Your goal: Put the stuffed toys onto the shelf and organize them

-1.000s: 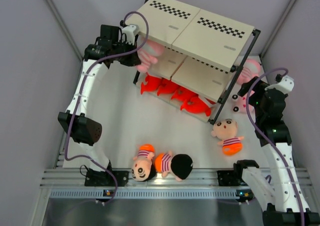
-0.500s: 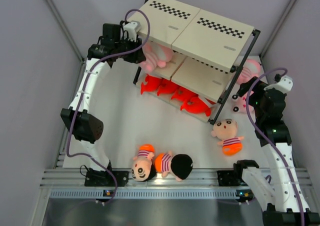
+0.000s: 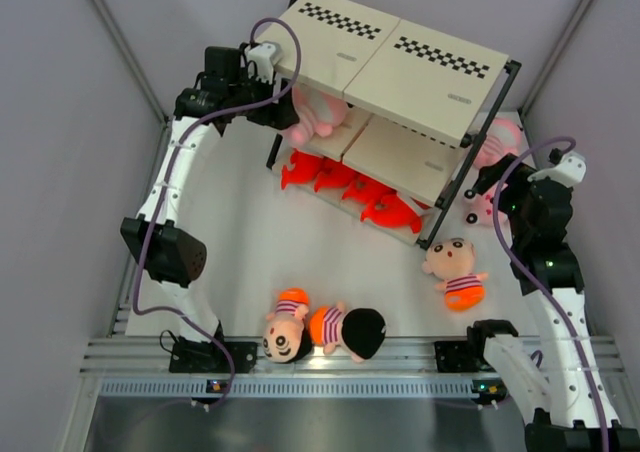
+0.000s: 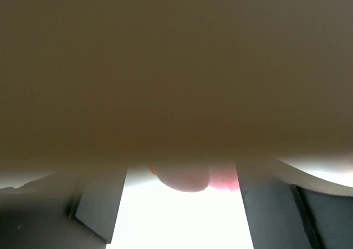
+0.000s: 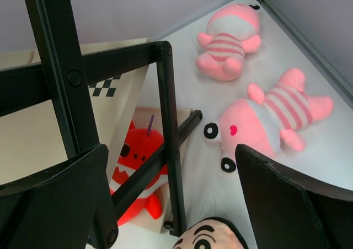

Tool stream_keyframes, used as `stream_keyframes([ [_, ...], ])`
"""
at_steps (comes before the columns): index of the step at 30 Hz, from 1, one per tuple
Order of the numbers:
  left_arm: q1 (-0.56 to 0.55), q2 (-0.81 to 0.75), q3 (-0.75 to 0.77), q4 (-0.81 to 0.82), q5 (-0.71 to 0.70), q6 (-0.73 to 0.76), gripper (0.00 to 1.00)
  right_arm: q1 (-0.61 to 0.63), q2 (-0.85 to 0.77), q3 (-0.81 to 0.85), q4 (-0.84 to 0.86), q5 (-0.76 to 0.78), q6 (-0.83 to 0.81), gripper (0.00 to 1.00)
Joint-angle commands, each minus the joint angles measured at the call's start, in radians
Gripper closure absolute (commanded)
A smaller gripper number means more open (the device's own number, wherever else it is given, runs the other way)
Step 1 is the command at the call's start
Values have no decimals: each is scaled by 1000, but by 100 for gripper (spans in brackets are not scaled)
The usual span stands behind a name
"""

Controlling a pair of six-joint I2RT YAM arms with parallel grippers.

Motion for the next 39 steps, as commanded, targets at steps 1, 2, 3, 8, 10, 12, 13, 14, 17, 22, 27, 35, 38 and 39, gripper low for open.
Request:
stream_keyframes([
  [1,-2,-101,18,2,-12,35,18,-4,-13,17,28,-15,-1,1],
  [2,-2,-116,12,2,-19,43,18,-4,-10,17,25,-16,-3,1],
  [3,-2,-130,6,2,-26,49,17,-4,-4,20,13,-15,-1,1],
  [8,0,-254,-72,2,-77,82,16,-4,56,59,-85,108,17,1],
  [10,0,-317,-109,2,-97,99,19,-10,73,65,-114,135,23,1],
  [12,0,-363,-195,2,-111,125,25,-12,96,59,-124,142,37,1],
  [13,0,-403,-230,2,-112,159,35,-12,105,48,-125,145,43,0],
  [14,0,-422,-308,4,-114,176,41,-48,120,42,-124,145,51,0],
  [17,0,-446,-437,2,-126,216,54,-148,160,11,-90,39,75,1],
  [22,-2,-382,-497,4,-62,228,56,-391,229,-16,-15,-217,115,6],
  [27,-34,-304,-479,79,-63,219,56,-414,309,-18,13,-228,101,9],
  [35,-72,-193,-402,166,-103,158,55,-532,446,20,82,-245,115,25],
  [38,-74,-164,-347,176,-88,132,55,-532,516,65,96,-228,95,28],
  [39,-75,-147,-324,180,-88,127,55,-532,536,86,102,-198,94,28],
])
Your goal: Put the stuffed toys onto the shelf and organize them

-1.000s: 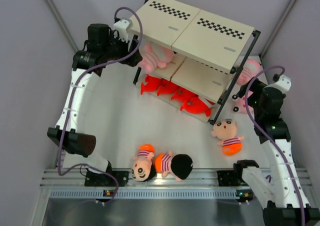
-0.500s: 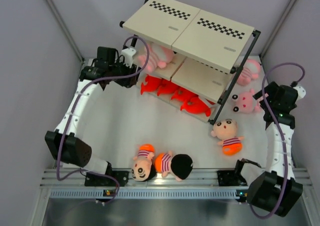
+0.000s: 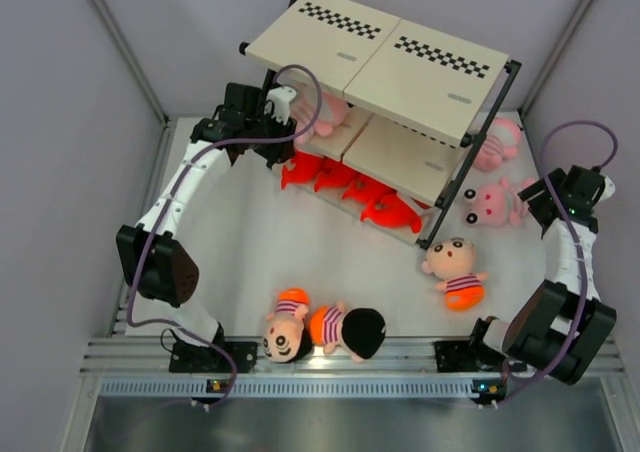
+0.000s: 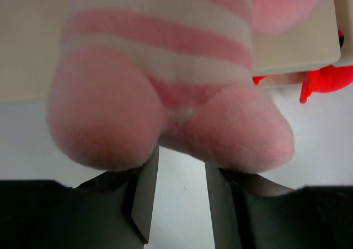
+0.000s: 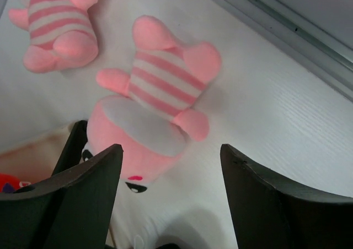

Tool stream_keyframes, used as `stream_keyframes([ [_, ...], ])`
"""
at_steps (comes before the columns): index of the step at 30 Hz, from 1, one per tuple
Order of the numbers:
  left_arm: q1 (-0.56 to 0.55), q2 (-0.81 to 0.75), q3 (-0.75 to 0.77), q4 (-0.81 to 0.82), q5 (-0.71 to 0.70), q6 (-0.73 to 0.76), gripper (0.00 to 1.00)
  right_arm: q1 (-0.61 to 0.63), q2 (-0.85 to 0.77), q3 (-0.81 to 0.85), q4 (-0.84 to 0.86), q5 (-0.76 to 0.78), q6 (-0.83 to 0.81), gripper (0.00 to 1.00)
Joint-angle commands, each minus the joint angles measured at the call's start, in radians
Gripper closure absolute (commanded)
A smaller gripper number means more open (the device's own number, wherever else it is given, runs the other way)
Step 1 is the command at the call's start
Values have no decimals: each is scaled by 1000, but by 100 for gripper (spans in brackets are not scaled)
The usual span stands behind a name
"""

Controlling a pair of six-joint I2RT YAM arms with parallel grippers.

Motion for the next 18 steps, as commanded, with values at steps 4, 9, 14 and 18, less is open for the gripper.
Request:
stream_keyframes([
  [4,-4,50,99,146,-13,-79,55,-7,177,159,95,75,-33,31],
  [9,-5,56,122,164,48,-147,51,-7,311,299,46,125,-103,30],
  [14,-5,0,67,163,54,-119,43,-7,431,354,63,89,-169,22],
  [18,-5,-95,-38,164,49,-72,34,-4,534,402,33,-42,-208,16],
])
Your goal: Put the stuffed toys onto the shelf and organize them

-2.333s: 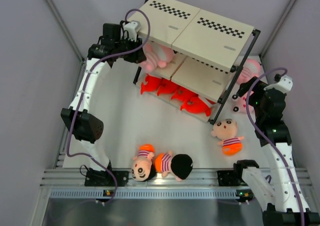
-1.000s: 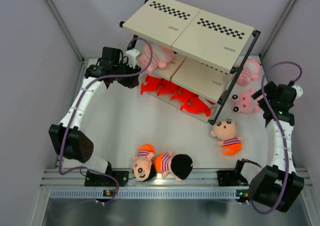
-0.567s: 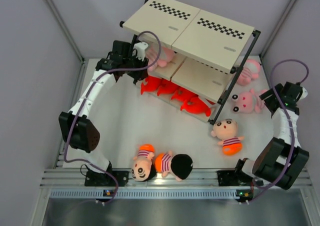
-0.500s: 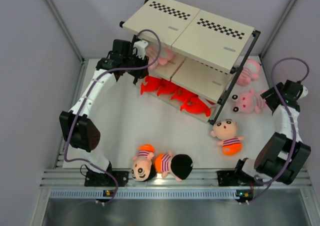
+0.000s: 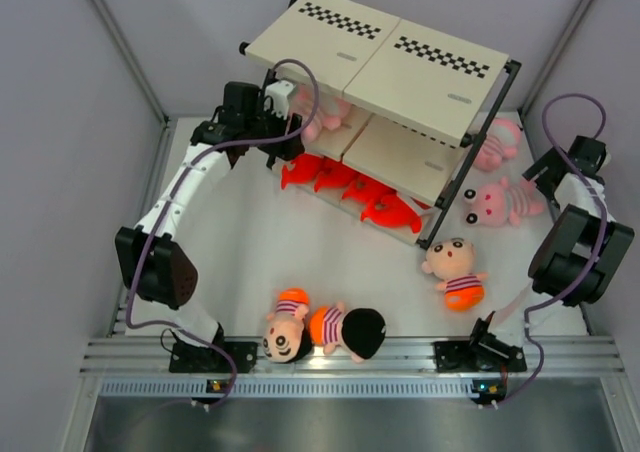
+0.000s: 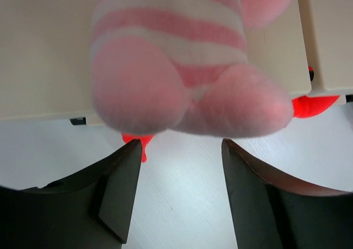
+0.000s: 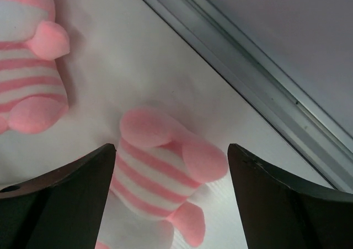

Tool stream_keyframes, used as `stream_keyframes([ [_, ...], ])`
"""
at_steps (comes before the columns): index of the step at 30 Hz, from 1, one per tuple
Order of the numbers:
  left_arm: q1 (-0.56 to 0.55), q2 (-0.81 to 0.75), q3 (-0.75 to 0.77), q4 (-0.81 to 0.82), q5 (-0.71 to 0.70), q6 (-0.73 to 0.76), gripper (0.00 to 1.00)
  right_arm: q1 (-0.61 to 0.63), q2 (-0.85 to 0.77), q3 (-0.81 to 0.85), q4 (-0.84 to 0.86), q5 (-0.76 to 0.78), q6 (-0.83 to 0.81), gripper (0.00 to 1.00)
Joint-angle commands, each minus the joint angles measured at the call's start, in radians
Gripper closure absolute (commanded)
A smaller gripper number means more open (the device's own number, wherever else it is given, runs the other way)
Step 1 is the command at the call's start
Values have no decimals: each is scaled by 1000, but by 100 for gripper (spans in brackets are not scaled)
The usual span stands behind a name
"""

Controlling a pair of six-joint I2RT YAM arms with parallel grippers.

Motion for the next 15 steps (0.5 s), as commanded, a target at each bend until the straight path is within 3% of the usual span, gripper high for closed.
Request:
stream_keyframes([
  [1,-4,-132,-74,52,0,42,33,-2,63,54,2,-106,-65,15],
  [7,-4,-298,-210,49,-33,124,25,7,142,43,10,-232,-82,11],
  [9,-4,-356,-244,50,-37,135,23,7,156,31,-1,-252,-68,16],
  [10,-4,-371,-250,46,-41,138,23,8,156,20,-4,-250,-65,20],
  [11,-4,-390,-250,17,-44,141,23,8,151,-5,0,-241,-65,34],
  [13,-4,-401,-244,-20,-47,138,23,8,127,-33,5,-229,-62,49],
  [14,-4,-414,-246,-45,-48,138,22,7,116,-56,10,-220,-65,65],
  [15,-4,-419,-252,-62,-50,135,22,7,88,-65,14,-217,-64,74],
])
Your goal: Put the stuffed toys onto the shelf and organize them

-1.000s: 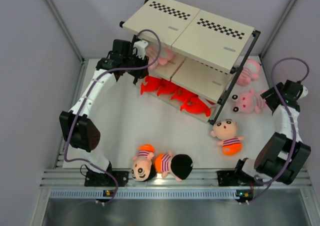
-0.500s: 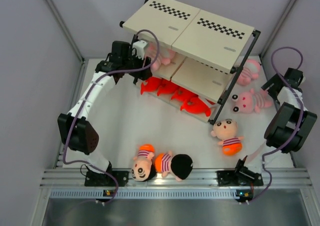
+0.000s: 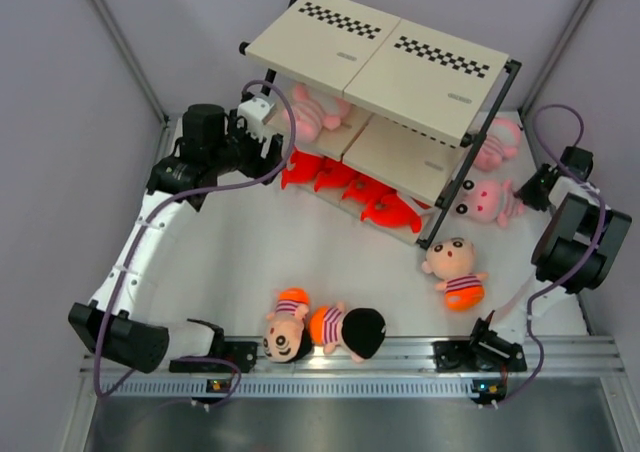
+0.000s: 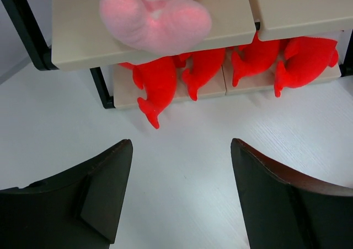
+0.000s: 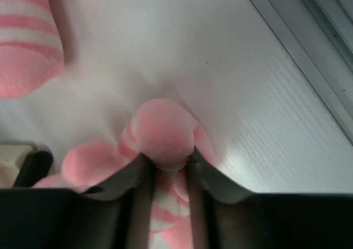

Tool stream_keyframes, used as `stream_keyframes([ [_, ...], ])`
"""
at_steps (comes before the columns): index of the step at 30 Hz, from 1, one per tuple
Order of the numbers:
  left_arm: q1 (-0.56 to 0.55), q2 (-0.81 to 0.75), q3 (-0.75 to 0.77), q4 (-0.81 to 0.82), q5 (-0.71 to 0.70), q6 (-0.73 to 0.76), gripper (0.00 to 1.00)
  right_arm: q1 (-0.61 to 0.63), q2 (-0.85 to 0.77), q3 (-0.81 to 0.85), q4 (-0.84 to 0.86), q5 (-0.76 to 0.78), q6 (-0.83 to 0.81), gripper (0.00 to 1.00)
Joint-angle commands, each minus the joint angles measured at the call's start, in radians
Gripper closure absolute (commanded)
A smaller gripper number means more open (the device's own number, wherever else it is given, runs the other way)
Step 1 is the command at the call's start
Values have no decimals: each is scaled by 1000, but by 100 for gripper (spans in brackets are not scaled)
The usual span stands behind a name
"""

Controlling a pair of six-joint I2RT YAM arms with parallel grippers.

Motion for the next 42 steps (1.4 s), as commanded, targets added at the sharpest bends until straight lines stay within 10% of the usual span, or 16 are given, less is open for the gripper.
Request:
stream_keyframes([
  [1,-3,-36,-12,-58,-10,22,22,3,-63,-58,-10,2,3,84],
  [2,-3,-48,-12,-72,-9,22,22,3,-82,-70,-12,15,6,100],
  [22,-3,-159,96,-354,111,76,16,20,-898,201,-151,215,-143,100],
  [34,-3,-183,125,-376,188,82,11,167,-998,387,25,-611,-285,100],
  [42,-3,-185,145,-414,373,95,5,283,-970,352,404,-979,26,100],
])
